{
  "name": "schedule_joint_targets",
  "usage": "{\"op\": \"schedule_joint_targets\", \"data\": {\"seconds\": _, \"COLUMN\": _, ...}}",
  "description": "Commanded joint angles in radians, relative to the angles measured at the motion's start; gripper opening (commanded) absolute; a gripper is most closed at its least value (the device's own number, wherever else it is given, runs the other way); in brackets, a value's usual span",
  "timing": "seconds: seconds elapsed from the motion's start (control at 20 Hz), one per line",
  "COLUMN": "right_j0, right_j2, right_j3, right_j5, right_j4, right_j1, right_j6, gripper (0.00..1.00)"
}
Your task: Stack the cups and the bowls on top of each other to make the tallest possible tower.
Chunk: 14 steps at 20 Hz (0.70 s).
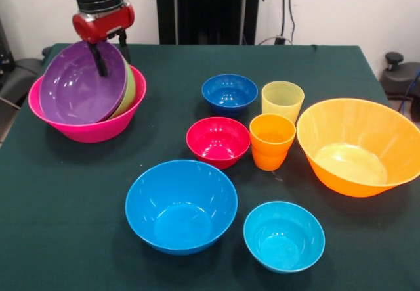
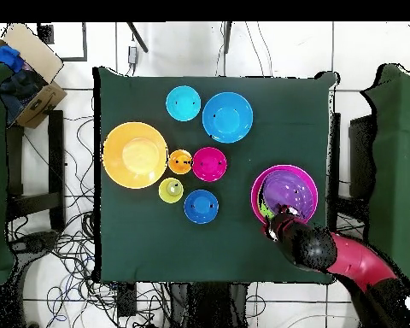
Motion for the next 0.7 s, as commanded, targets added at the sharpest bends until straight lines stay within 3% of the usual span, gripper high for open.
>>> {"op": "schedule_joint_targets", "data": {"seconds": 0.05, "right_j0": 0.074, "right_j2": 0.018, "right_j3": 0.014, "right_j5": -0.046, "right_j4": -0.046, "right_j1": 0.047, "right_j6": 0.172, "gripper": 1.00}}
{"op": "schedule_joint_targets", "data": {"seconds": 0.1, "right_j0": 0.131, "right_j2": -0.028, "right_j3": -0.014, "right_j5": 0.012, "right_j4": -0.048, "right_j1": 0.026, "right_j6": 0.178, "gripper": 1.00}}
{"op": "schedule_joint_targets", "data": {"seconds": 0.2, "right_j0": 0.143, "right_j2": -0.028, "right_j3": -0.020, "right_j5": 0.015, "right_j4": -0.044, "right_j1": 0.022, "right_j6": 0.172, "gripper": 1.00}}
{"op": "schedule_joint_targets", "data": {"seconds": 0.45, "right_j0": 0.115, "right_j2": -0.021, "right_j3": -0.010, "right_j5": -0.085, "right_j4": -0.104, "right_j1": 0.054, "right_j6": 0.130, "gripper": 1.00}}
{"op": "schedule_joint_targets", "data": {"seconds": 0.55, "right_j0": 0.129, "right_j2": -0.047, "right_j3": -0.021, "right_j5": -0.153, "right_j4": -0.156, "right_j1": 0.055, "right_j6": 0.129, "gripper": 1.00}}
{"op": "schedule_joint_targets", "data": {"seconds": 0.7, "right_j0": 0.180, "right_j2": -0.130, "right_j3": -0.063, "right_j5": -0.342, "right_j4": -0.248, "right_j1": 0.094, "right_j6": 0.159, "gripper": 1.00}}
